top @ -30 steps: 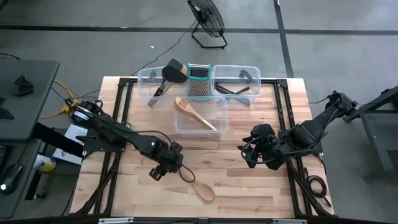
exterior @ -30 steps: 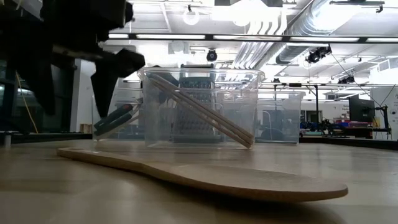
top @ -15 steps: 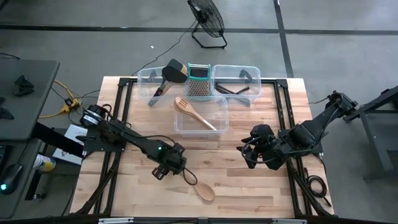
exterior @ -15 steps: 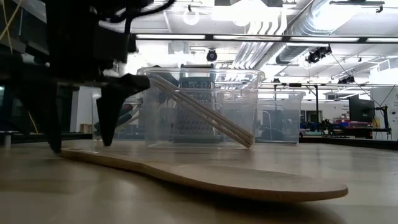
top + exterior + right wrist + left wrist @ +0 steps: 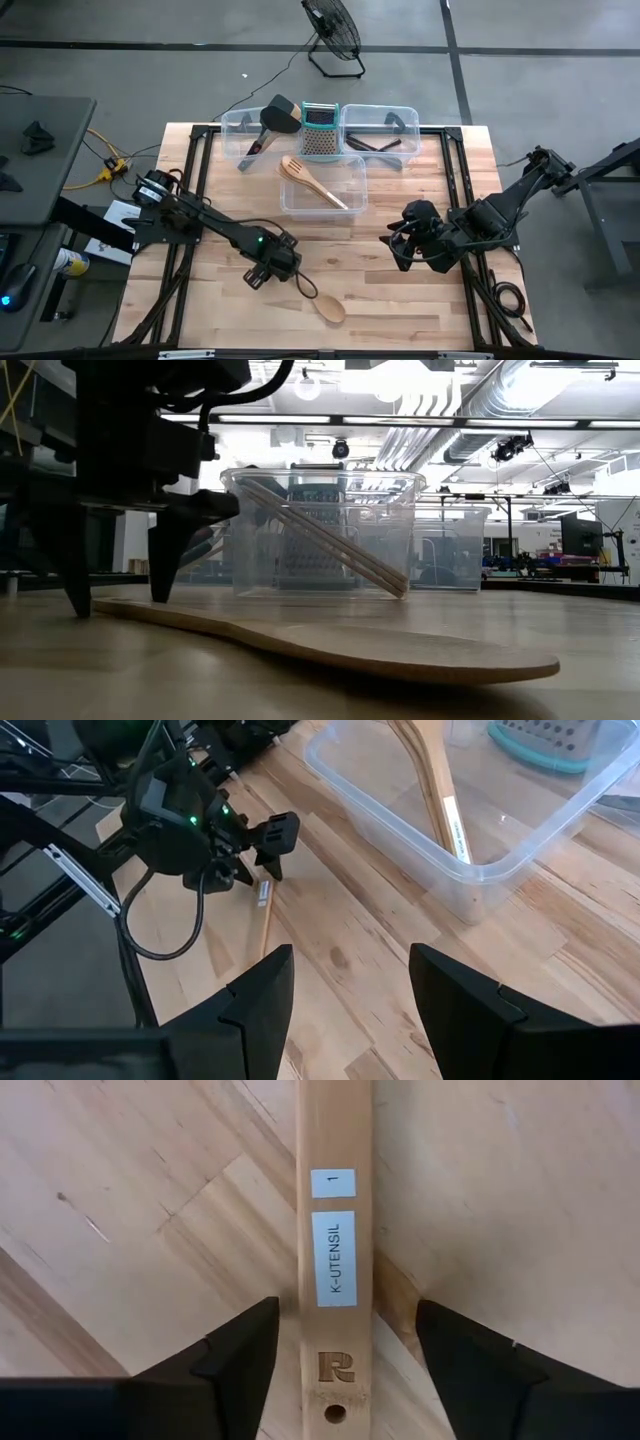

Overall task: Pick & Place Kitchen Items
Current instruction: Put the light brown serving spoon into the middle transparent bin

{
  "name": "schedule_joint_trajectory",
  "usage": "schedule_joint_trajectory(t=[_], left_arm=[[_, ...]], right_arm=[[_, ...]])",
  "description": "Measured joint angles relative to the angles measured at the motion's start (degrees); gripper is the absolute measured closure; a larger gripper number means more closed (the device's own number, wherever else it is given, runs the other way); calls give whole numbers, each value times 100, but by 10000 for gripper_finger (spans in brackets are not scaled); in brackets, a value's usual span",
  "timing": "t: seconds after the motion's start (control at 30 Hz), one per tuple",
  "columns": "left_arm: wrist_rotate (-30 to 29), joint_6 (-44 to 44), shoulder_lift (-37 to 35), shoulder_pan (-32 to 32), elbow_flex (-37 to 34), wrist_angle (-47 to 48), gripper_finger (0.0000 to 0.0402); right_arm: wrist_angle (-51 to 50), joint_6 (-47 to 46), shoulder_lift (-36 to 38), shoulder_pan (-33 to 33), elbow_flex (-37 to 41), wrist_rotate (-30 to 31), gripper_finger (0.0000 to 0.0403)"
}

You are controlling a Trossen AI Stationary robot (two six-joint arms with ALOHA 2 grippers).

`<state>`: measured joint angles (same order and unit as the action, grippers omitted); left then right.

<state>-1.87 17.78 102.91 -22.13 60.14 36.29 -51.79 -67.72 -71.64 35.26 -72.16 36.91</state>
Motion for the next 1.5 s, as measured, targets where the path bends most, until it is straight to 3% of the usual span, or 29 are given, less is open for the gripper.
schedule_joint_trajectory(t=[0.33, 0.57, 0.87, 1.2, 1.5], left_arm=[[223, 255, 72, 0, -9, 6, 261], [430, 132, 188, 2, -10, 176, 299], [463, -199, 130, 0, -15, 219, 307], [710, -744, -351, -2, -15, 287, 309], [756, -1263, -886, -2, 666, 297, 309]], right_arm=[[23, 0, 0, 0, 0, -2, 211], [75, 0, 0, 0, 0, -5, 211], [123, -1, 0, 0, 0, -274, 211], [108, 92, 0, 1, 0, -1475, 211], [101, 616, 2, 1, 0, -1650, 211]])
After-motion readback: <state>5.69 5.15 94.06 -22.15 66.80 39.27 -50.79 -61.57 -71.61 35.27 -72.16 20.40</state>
